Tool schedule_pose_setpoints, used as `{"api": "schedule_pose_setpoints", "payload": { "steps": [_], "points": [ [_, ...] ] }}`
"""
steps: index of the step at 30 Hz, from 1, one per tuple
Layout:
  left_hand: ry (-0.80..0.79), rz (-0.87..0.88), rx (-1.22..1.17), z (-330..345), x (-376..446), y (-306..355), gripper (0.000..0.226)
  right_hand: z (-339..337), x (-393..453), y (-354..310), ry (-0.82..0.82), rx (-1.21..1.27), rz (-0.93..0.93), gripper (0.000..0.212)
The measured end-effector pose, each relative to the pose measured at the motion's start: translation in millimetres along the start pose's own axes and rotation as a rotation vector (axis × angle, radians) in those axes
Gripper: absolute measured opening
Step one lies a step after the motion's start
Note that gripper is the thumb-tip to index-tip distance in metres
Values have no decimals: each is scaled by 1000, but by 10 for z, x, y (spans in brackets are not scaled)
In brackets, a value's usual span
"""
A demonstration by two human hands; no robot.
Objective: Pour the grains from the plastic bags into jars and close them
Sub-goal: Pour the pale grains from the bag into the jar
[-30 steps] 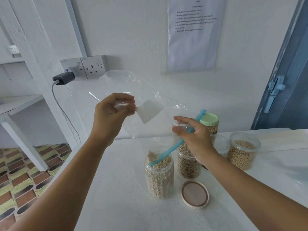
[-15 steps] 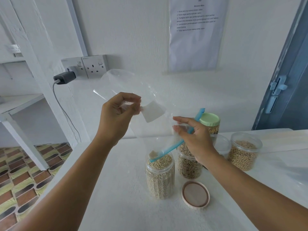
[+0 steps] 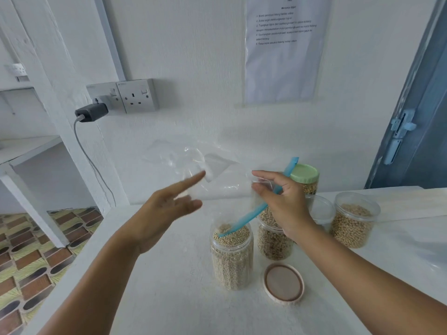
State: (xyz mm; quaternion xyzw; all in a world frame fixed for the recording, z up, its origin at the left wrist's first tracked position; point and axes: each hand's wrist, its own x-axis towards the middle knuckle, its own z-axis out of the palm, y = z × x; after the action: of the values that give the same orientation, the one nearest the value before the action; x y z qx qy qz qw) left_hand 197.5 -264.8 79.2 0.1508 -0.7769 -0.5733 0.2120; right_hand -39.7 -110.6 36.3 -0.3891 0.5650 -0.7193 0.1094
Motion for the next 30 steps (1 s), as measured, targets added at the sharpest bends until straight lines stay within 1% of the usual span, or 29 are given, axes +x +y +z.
{"api": "schedule_pose_setpoints", "payload": {
  "steps": [3, 6, 9, 11, 18, 22, 26, 30],
  "points": [
    [-66, -101, -41, 72, -59, -120, 44, 5, 7, -15, -20, -14, -28, 28],
    [-80, -121, 66, 237, 3, -154, 36, 23, 14, -30, -17, -46, -40, 26],
    [28, -54, 215, 370, 104, -190, 31, 27, 22, -28, -7, -53, -43, 25],
    [95, -9, 219, 412, 155, -205, 25, 11, 32, -19, -3, -57, -50, 25],
    [159, 74, 172, 546, 209, -209, 24, 13, 14, 25, 10, -18, -50, 31],
    [166, 72, 192, 546, 216, -195, 21, -16, 38, 4, -2, -10, -30, 29],
    [163, 48, 170, 520, 225, -190, 22, -3, 53, -14, 4, -27, -37, 28],
    [190, 66, 309, 525, 240, -204, 22, 14, 55, 6, 6, -18, -28, 28]
  ]
}}
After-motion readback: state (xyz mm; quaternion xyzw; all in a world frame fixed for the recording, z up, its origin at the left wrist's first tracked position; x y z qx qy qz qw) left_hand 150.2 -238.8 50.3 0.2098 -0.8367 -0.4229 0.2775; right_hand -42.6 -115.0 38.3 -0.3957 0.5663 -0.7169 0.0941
